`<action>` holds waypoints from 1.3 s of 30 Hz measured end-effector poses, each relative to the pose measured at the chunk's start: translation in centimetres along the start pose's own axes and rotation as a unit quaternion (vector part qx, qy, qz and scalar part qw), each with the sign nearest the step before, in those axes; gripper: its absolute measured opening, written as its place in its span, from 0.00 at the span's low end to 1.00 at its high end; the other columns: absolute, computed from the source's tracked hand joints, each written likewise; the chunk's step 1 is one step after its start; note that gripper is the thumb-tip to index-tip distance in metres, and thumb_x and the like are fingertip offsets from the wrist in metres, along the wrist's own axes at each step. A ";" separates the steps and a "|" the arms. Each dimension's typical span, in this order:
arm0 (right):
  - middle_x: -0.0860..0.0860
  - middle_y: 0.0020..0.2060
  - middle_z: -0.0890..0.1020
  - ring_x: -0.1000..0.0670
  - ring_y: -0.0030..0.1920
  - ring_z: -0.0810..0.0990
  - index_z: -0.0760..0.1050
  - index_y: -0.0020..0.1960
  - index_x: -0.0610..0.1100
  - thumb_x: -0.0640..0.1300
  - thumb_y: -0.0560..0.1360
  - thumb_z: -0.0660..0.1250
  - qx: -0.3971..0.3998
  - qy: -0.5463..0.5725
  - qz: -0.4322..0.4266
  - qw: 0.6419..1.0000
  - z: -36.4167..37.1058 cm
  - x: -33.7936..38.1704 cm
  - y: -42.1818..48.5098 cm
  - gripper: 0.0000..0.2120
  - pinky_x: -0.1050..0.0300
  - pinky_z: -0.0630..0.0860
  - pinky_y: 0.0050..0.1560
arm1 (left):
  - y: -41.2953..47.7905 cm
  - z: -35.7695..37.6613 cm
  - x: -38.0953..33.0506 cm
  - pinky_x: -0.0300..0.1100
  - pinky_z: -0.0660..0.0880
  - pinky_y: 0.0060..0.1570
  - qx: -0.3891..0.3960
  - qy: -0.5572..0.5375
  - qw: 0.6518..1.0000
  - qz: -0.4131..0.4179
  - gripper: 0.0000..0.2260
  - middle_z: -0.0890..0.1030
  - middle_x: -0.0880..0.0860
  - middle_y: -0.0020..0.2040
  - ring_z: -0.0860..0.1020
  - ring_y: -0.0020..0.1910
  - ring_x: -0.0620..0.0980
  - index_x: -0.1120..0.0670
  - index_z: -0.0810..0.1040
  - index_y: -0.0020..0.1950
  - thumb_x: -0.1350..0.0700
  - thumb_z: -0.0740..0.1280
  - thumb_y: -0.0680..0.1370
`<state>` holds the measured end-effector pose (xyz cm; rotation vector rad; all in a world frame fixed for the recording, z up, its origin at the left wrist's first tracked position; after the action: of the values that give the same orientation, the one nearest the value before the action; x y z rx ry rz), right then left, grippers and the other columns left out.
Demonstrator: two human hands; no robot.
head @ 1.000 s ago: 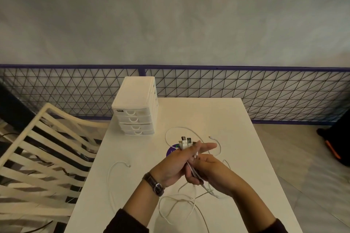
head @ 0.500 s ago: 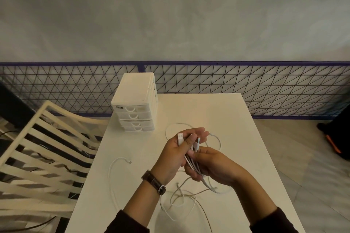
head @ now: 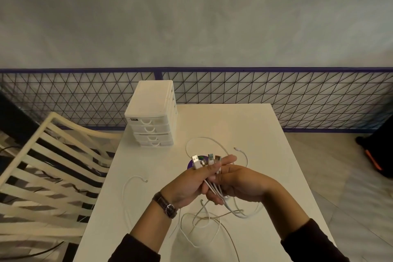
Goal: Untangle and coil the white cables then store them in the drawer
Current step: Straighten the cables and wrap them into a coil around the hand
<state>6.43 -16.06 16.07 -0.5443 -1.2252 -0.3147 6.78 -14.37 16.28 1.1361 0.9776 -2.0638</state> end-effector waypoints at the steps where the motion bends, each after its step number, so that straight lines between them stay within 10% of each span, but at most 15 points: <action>1: 0.44 0.34 0.74 0.49 0.34 0.72 0.75 0.50 0.38 0.47 0.80 0.56 -0.003 -0.013 -0.003 1.000 -0.1 -0.1 0.0 0.14 0.52 0.66 0.43 | 0.1 -0.3 -0.2 0.44 0.81 0.36 -0.010 0.007 1.000 0.016 0.18 0.80 0.51 0.60 0.77 0.49 0.67 0.49 0.74 0.67 0.46 0.57 0.79; 6: 0.47 0.29 0.69 0.51 0.31 0.66 0.75 0.44 0.40 0.48 0.79 0.55 -0.035 -0.037 -0.020 0.999 -0.6 0.8 0.0 0.15 0.60 0.63 0.34 | 0.1 -1.6 -1.8 0.54 0.74 0.61 -0.076 -0.064 0.991 0.095 0.19 0.78 0.51 0.64 0.74 0.65 0.53 0.53 0.79 0.52 0.45 0.53 0.77; 13: 0.40 0.34 0.73 0.47 0.29 0.71 0.72 0.47 0.33 0.44 0.76 0.57 0.003 -0.047 0.040 0.998 -0.7 1.4 -0.1 0.14 0.58 0.72 0.32 | 0.0 0.2 -0.4 0.42 0.79 0.45 -0.040 -0.017 0.998 0.052 0.22 0.83 0.53 0.53 0.82 0.40 0.53 0.53 0.74 0.65 0.45 0.54 0.77; 18: 0.24 0.42 0.70 0.34 0.43 0.72 0.63 0.54 0.18 0.48 0.76 0.59 0.119 -0.050 0.091 0.987 0.7 1.3 -0.1 0.30 0.49 0.76 0.49 | -0.5 0.6 -1.1 0.44 0.75 0.60 -0.048 0.055 0.995 0.075 0.22 0.79 0.45 0.61 0.80 0.56 0.47 0.44 0.71 0.67 0.42 0.51 0.76; 22: 0.33 0.39 0.75 0.33 0.42 0.73 0.63 0.51 0.17 0.54 0.77 0.59 0.162 -0.030 0.082 0.983 1.0 1.1 0.3 0.35 0.39 0.74 0.54 | -1.0 0.7 -1.7 0.37 0.71 0.63 -0.041 0.039 0.995 0.085 0.24 0.75 0.45 0.66 0.75 0.63 0.43 0.43 0.69 0.67 0.36 0.55 0.74; 27: 0.44 0.26 0.73 0.49 0.24 0.71 0.71 0.37 0.36 0.52 0.80 0.52 0.134 -0.015 0.048 0.990 1.7 1.7 0.9 0.23 0.53 0.76 0.39 | -1.1 1.3 -1.7 0.50 0.80 0.50 0.005 -0.101 0.992 0.082 0.29 0.79 0.49 0.62 0.81 0.52 0.55 0.55 0.73 0.65 0.36 0.58 0.73; 35: 0.45 0.29 0.75 0.47 0.29 0.71 0.73 0.38 0.40 0.45 0.82 0.52 0.038 -0.140 0.024 0.989 0.3 1.9 1.4 0.19 0.50 0.70 0.40 | -0.9 -1.4 -1.9 0.53 0.80 0.35 -0.131 -0.191 0.964 0.128 0.16 0.79 0.49 0.62 0.73 0.66 0.53 0.54 0.75 0.46 0.44 0.54 0.77; 39: 0.44 0.31 0.76 0.47 0.31 0.73 0.73 0.43 0.37 0.44 0.81 0.54 0.017 -0.181 0.024 0.983 0.1 3.0 1.2 0.15 0.52 0.72 0.40 | -1.9 -1.7 -3.5 0.48 0.80 0.47 -0.147 -0.238 0.944 0.178 0.13 0.80 0.51 0.60 0.75 0.64 0.50 0.52 0.66 0.38 0.45 0.53 0.76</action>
<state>7.95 -14.85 18.64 -0.6175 -1.5639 -0.1563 7.71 -11.39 19.36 0.5662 0.7423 -1.7090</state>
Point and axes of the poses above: each hand's wrist, its own y-axis towards the middle knuckle, its own z-axis out of the palm, x = y × z, the point moved 10 cm from there along y, towards the middle knuckle
